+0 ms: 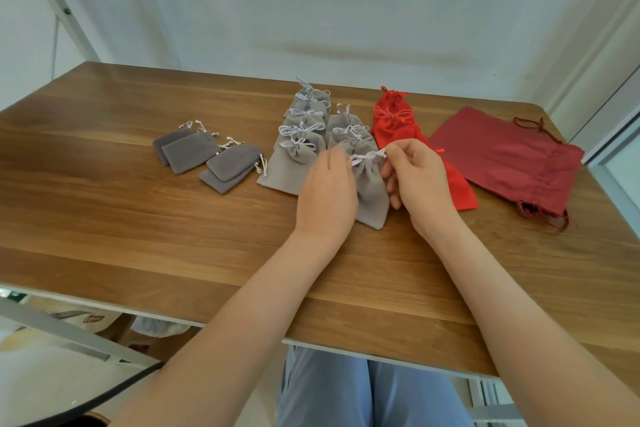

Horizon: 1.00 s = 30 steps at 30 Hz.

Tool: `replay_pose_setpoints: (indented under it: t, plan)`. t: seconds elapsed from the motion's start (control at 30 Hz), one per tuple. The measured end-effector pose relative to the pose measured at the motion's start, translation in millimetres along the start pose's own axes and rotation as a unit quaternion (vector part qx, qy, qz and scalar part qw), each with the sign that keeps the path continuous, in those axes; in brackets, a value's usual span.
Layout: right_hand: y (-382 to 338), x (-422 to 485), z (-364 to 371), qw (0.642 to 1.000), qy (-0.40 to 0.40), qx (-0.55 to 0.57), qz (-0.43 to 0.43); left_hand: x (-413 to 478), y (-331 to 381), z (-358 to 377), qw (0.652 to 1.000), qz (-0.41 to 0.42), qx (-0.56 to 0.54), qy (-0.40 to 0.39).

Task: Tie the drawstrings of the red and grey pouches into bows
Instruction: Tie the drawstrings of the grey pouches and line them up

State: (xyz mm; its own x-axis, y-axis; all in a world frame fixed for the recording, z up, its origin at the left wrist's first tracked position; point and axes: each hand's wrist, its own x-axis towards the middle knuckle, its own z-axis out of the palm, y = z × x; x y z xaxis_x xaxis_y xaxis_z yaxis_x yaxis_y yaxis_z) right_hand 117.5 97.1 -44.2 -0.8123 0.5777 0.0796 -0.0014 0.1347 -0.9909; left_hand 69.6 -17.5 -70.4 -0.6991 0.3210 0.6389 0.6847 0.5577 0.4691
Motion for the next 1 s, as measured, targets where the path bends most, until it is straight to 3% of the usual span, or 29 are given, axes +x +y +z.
replay_pose_setpoints:
  t: [0.2, 0.33, 0.47, 0.6, 0.67, 0.8, 1.0]
  plan:
    - [7.2, -1.4, 3.2, 0.976, -0.090, -0.163, -0.115, -0.4, 2.7, -5.8, 0.998, -0.033, -0.056, 0.006]
    - [14.3, 1.1, 5.8, 0.967, -0.069, -0.204, -0.139, 3.4, 1.5, -18.2, 0.996, -0.074, -0.054, 0.012]
    - [17.0, -1.4, 5.3, 0.960, -0.064, -0.217, -0.166, 13.6, -18.9, -31.8, 0.986, -0.130, 0.107, 0.021]
    - [20.3, 1.0, 5.4, 0.940, -0.065, -0.270, -0.199, 17.9, -50.7, -33.8, 0.928, -0.214, 0.305, 0.025]
    - [23.3, 2.6, 6.9, 0.927, -0.031, -0.296, -0.226, 20.2, -58.6, -37.0, 0.906, -0.236, 0.351, -0.009]
    - [26.9, 0.4, 8.5, 0.903, 0.039, -0.337, -0.263, 17.3, -68.4, -35.8, 0.905, -0.283, 0.298, -0.109]
    - [19.8, -4.5, 9.1, 0.900, 0.075, -0.332, -0.273, 22.8, -68.6, -44.4, 0.915, -0.286, 0.275, -0.067]
